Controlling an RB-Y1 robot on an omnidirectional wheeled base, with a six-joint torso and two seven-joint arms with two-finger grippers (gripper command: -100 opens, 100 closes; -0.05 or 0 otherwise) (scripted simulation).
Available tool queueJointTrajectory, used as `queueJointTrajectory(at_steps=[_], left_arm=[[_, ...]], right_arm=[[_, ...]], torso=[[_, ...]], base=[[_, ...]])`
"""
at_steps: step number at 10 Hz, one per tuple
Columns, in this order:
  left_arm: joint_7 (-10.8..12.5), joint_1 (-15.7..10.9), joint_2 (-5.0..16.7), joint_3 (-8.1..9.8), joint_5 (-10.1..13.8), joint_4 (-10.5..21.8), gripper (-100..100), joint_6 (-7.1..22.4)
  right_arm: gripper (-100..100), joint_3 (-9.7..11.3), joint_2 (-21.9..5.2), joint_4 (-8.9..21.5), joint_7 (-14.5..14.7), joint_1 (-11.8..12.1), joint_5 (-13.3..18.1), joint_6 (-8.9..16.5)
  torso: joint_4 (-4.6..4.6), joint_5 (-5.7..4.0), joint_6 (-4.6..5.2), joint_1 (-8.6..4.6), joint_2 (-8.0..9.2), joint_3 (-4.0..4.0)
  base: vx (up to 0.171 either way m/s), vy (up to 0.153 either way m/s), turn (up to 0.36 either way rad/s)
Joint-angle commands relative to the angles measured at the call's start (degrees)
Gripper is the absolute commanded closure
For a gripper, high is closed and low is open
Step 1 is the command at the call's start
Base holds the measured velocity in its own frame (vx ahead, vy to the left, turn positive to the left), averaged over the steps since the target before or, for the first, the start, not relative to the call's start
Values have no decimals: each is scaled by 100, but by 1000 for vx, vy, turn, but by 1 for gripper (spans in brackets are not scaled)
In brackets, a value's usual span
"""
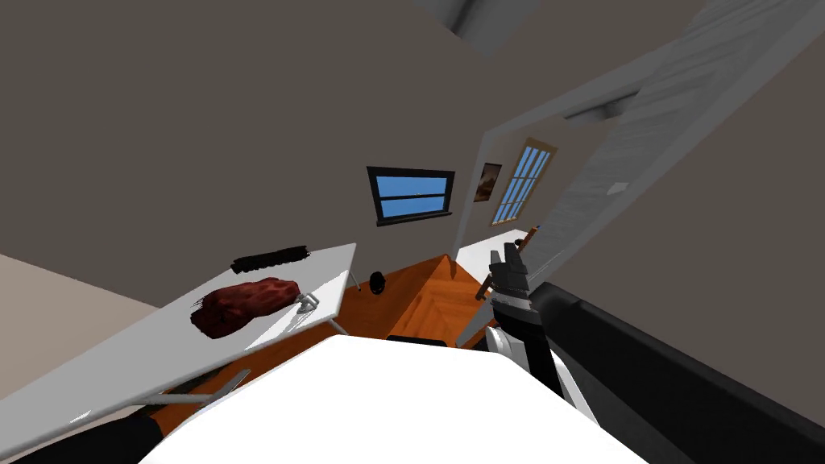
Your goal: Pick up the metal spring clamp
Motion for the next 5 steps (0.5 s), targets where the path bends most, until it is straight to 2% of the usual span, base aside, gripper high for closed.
queueJointTrajectory(at_steps=[1, 2, 3, 4, 5], left_arm=[[231, 186, 114, 67, 38, 16, -100, 82], [431, 383, 243, 133, 69, 208, -100, 120], [495, 432, 243, 133, 69, 208, -100, 120], [715, 668, 365, 195, 102, 393, -100, 156], [752, 668, 365, 195, 102, 393, -100, 156]], right_arm=[[0, 0, 0, 0, 0, 0, 0, 0], [0, -1, 0, 0, 0, 1, 0, 0], [0, 0, 0, 0, 0, 0, 0, 0], [0, -1, 0, 0, 0, 1, 0, 0], [0, -1, 0, 0, 0, 1, 0, 0]], torso=[[0, 0, 0, 0, 0, 0], [1, 0, -4, 0, 4, 2], [0, -1, 1, 0, -2, -1], [0, 1, -6, 4, -1, -1], [-2, 1, -1, 6, -9, -5]], base=[[85, 10, -171], [107, 4, -337], [100, 31, -171], [133, 30, -273], [111, 30, -203]])
